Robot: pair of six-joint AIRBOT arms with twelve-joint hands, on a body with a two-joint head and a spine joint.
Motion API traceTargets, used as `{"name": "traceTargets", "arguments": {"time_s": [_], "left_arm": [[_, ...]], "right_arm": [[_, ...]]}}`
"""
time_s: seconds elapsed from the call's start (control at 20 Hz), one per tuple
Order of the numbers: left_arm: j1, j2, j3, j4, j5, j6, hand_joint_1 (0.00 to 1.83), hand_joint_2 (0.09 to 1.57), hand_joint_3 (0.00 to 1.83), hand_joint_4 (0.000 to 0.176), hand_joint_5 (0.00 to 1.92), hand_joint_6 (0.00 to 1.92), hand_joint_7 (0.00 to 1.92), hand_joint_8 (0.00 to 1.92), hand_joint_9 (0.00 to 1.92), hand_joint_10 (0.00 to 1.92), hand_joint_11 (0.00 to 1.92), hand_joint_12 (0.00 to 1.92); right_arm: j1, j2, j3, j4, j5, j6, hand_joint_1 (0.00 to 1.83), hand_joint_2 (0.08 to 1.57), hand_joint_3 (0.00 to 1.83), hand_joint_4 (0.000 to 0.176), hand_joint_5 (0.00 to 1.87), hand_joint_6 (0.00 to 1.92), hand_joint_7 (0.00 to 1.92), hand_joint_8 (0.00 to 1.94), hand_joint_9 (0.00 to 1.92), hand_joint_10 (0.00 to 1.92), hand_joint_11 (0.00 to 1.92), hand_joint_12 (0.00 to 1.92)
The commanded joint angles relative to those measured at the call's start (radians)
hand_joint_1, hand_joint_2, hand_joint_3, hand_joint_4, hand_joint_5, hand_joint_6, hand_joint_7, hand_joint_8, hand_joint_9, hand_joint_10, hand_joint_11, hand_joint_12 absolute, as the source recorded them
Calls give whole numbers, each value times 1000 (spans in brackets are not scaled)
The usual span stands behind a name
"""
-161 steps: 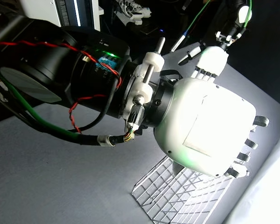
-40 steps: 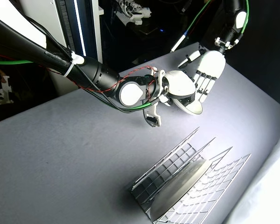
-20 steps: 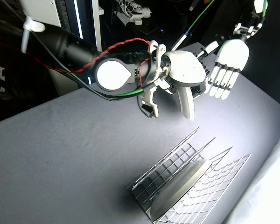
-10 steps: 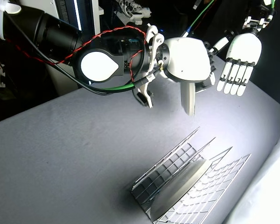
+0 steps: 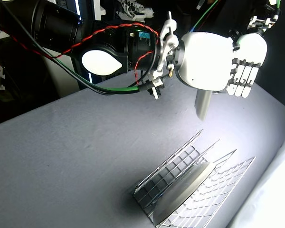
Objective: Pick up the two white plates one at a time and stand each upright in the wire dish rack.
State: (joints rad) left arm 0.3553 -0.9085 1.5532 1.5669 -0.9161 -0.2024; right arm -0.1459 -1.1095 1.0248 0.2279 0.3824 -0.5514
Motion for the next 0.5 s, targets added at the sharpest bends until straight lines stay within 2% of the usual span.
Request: {"name": "traceTargets", "arguments": {"time_s": [0.0,0.1,0.2,0.3,0.45], "left_arm": [[-3,1,6,-68,-23,-3,0,1043,0,0,0,0,0,0,0,0,19,8],[-3,0,5,-68,-23,-3,0,1039,0,0,0,0,0,0,0,0,16,7],[3,-1,1,-68,-23,-3,0,1040,0,0,0,0,0,0,0,0,13,6],[7,-1,-1,-68,-23,-3,0,1037,0,0,0,0,0,0,0,0,9,4],[7,-1,-1,-68,-23,-3,0,1011,0,0,0,0,0,0,0,0,9,4]], "right_arm": [[28,6,8,37,131,17,1379,1067,1,0,999,936,1085,704,1066,1030,782,1321],[38,4,27,80,124,17,1380,1066,0,0,1000,940,1084,685,1078,1020,797,1331],[51,-1,51,127,114,17,1378,1098,1,0,930,1057,995,823,1013,1105,793,1323],[58,-9,83,133,113,17,1380,1101,0,0,920,1078,992,842,1005,1102,801,1310],[59,-10,117,135,106,16,1379,1071,0,0,989,928,1078,729,1068,1050,796,1317]]}}
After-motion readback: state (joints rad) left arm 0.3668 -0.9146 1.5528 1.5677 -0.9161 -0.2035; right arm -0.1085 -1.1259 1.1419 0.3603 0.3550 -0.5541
